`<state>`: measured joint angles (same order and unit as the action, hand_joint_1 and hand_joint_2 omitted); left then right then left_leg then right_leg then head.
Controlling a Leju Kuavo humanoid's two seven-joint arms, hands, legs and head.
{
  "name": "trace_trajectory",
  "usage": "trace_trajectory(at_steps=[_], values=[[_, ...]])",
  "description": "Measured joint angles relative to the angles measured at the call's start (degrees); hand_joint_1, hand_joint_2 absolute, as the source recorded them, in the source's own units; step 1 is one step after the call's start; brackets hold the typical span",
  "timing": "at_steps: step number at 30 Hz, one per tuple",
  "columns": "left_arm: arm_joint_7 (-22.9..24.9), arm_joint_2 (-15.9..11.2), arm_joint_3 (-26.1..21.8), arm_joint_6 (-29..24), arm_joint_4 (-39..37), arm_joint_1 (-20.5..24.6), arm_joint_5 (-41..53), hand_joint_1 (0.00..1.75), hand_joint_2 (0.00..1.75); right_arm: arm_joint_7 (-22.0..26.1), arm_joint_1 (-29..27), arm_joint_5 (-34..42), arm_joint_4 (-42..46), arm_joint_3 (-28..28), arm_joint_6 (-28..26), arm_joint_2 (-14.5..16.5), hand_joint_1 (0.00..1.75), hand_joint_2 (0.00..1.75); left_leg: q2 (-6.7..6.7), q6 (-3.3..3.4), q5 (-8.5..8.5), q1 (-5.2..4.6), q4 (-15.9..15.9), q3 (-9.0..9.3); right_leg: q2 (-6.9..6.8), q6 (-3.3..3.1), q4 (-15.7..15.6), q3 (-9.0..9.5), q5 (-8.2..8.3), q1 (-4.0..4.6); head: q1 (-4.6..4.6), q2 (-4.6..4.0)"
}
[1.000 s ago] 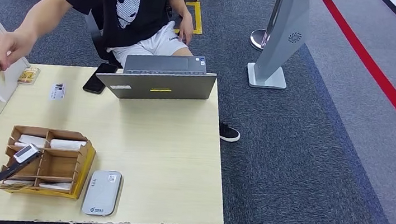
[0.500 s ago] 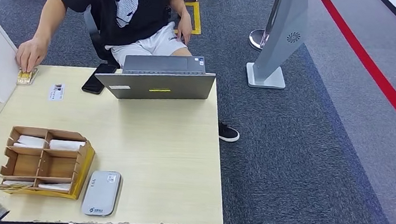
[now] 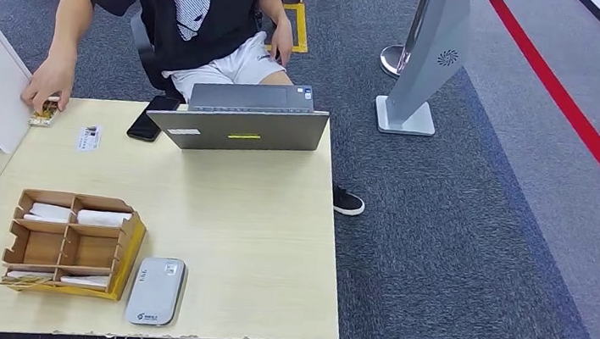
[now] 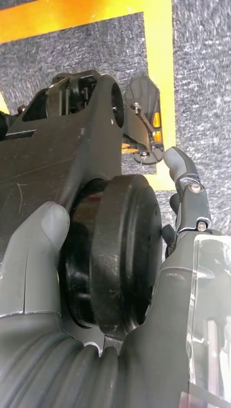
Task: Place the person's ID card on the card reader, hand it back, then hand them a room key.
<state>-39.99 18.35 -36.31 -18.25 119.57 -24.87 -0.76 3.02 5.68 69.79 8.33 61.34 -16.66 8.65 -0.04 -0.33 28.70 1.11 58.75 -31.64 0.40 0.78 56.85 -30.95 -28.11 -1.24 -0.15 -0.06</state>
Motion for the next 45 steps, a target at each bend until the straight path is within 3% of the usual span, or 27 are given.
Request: trace_trajectory(at_steps=[5,8,10,12,15,20,24,25,28,29,32,35,38,43,44,45], values=[[0.21,0.94,-6.16,18.69,-7.15,1.46,-13.00,0.00,1.75,0.56,-0.15,0.94,0.00,-0.88,-0.19,0.11,0.00,1.75,0.01,0.00,0.00,-0.01,0.00,0.02,0.01,-0.01,0.01,0.00,0.01,-0.01,0.04,0.00],[4.00,1.29,-12.05,37.94,-16.79,4.92,-22.84,0.00,1.75,1.38,-0.28,1.52,0.00,-1.19,-0.15,0.14,0.00,1.75,-0.01,0.00,0.00,-0.02,0.00,0.00,-0.01,-0.01,0.01,0.01,0.00,-0.01,0.05,0.00],[8.14,1.43,-17.91,48.56,-24.18,8.54,-23.72,0.00,1.75,1.76,-0.36,1.64,0.00,-1.29,0.03,0.14,0.00,1.75,-0.01,0.00,0.00,-0.01,0.00,0.00,-0.01,-0.01,0.01,0.01,0.01,-0.01,0.10,0.00],[10.42,1.13,-24.48,54.19,-31.68,12.18,-21.56,0.00,1.75,1.91,-0.41,1.67,0.00,-1.33,0.15,0.14,0.00,1.75,0.04,0.00,0.00,-0.01,0.00,0.02,0.05,-0.02,0.01,0.00,0.01,-0.01,0.07,0.00],[10.88,0.49,-32.26,56.50,-40.76,16.12,-19.22,0.00,1.75,2.08,-0.46,1.67,0.00,-1.35,0.20,0.14,0.00,1.75,0.05,0.00,0.00,-0.01,0.00,0.03,0.07,-0.02,0.01,-0.02,0.01,-0.01,-0.01,0.00],[13.94,-0.74,-39.41,55.26,-50.59,20.05,-17.53,0.00,1.75,1.96,-0.46,1.62,-0.01,-1.36,0.30,0.14,0.00,1.75,-0.02,0.01,0.00,-0.05,0.00,0.01,-0.01,-0.02,0.00,0.00,0.01,-0.03,0.04,-0.01],[12.10,-4.52,-42.92,46.95,-66.39,23.10,-12.40,0.00,1.75,0.55,-0.31,0.50,-0.04,-1.11,0.91,0.13,0.00,1.75,-0.02,0.01,-0.01,-0.05,0.00,0.04,-0.02,-0.02,0.00,-0.01,0.01,-0.03,-0.04,0.00],[11.65,-5.46,-43.13,43.79,-71.22,23.67,-10.69,0.44,1.75,-0.11,-0.17,-0.16,-0.07,-0.88,1.10,0.10,0.18,1.75,-0.02,0.01,-0.01,-0.05,0.00,0.04,-0.02,-0.02,0.00,0.00,0.01,-0.03,-0.05,0.00],[14.76,-7.17,-42.96,33.45,-83.33,25.08,-4.66,1.75,1.75,-1.98,0.36,-2.49,-0.22,0.29,1.78,-0.09,1.49,1.75,-0.01,0.01,-0.01,-0.04,0.00,0.07,0.03,-0.01,0.00,0.01,0.02,-0.03,-0.04,0.00],[17.74,-7.40,-42.43,29.42,-86.39,25.42,-1.47,1.75,1.75,-2.34,0.53,-3.43,-0.27,0.85,2.20,-0.20,1.75,1.75,0.00,0.01,-0.01,-0.05,0.01,0.08,0.06,-0.01,-0.01,0.01,0.02,-0.03,-0.03,-0.01],[31.42,-7.87,-37.69,17.03,-93.94,25.97,13.00,1.75,1.75,-3.10,1.04,-6.72,-0.43,3.01,3.59,-0.60,1.75,1.75,0.03,0.02,-0.01,-0.06,0.03,0.10,0.11,0.02,-0.03,-0.01,0.04,-0.04,-0.02,0.00],[40.79,-7.95,-30.51,13.38,-98.60,26.13,23.13,1.75,1.75,-4.40,1.59,-9.60,-0.69,5.41,4.25,-0.98,1.75,1.75,0.03,0.02,-0.01,-0.06,0.04,0.08,0.12,0.03,-0.05,0.01,0.06,-0.03,0.00,0.00],[42.12,-8.03,-26.02,14.25,-101.52,26.43,23.92,1.75,1.75,-5.27,2.12,-10.97,-1.01,7.72,4.46,-1.30,1.75,1.75,0.04,0.02,-0.01,-0.04,0.04,0.09,0.12,0.02,-0.04,-0.01,0.07,-0.03,-0.01,-0.01],[42.40,-8.40,-22.43,14.61,-103.96,26.47,23.88,1.75,1.75,-5.51,2.57,-11.11,-1.34,9.60,4.50,-1.61,1.75,1.75,0.03,0.01,-0.01,0.05,0.03,0.08,0.11,-0.03,-0.02,-0.03,0.07,0.05,-0.02,0.01],[42.35,-8.45,-22.04,14.67,-104.22,26.47,23.91,1.75,1.75,-5.55,2.62,-11.13,-1.37,9.81,4.52,-1.64,1.64,1.75,0.03,0.01,-0.01,0.06,0.03,0.08,0.11,-0.03,-0.02,-0.03,0.07,0.07,-0.02,0.01],[42.14,-8.49,-21.66,14.85,-104.43,26.45,24.10,1.75,1.75,-5.64,2.67,-11.20,-1.38,10.04,4.52,-1.66,1.21,1.75,0.04,0.00,-0.01,0.06,0.03,0.08,0.11,-0.04,-0.01,-0.03,0.06,0.09,-0.02,0.01]])
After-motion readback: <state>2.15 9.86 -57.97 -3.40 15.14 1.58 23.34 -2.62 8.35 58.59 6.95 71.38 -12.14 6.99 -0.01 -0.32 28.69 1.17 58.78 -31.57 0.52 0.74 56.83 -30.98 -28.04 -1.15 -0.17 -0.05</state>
